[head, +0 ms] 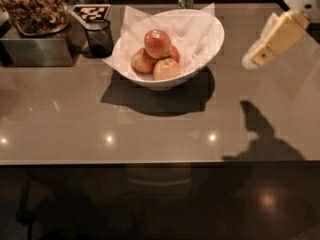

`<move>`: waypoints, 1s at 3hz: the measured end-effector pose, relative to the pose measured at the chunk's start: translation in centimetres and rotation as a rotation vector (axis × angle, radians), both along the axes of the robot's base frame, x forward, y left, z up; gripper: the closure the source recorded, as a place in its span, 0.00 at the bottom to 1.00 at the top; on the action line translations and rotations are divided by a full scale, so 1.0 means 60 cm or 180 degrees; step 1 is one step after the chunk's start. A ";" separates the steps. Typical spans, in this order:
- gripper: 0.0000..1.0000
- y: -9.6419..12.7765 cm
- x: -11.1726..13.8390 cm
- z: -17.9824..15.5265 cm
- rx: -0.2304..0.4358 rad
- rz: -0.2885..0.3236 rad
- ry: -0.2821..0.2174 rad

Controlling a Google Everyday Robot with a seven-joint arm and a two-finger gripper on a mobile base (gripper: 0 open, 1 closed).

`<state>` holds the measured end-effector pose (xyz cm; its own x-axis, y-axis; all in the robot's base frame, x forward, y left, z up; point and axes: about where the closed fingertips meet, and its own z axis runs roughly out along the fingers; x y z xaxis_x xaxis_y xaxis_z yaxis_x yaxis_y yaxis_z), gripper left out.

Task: Pick apple from white bowl

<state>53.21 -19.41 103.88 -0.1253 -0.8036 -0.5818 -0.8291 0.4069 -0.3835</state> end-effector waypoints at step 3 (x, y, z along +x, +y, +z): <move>0.00 0.023 0.050 -0.002 0.0417 -0.0161 -0.0194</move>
Offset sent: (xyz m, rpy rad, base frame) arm 0.0082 -0.0099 0.0100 0.1055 -0.0898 -0.0872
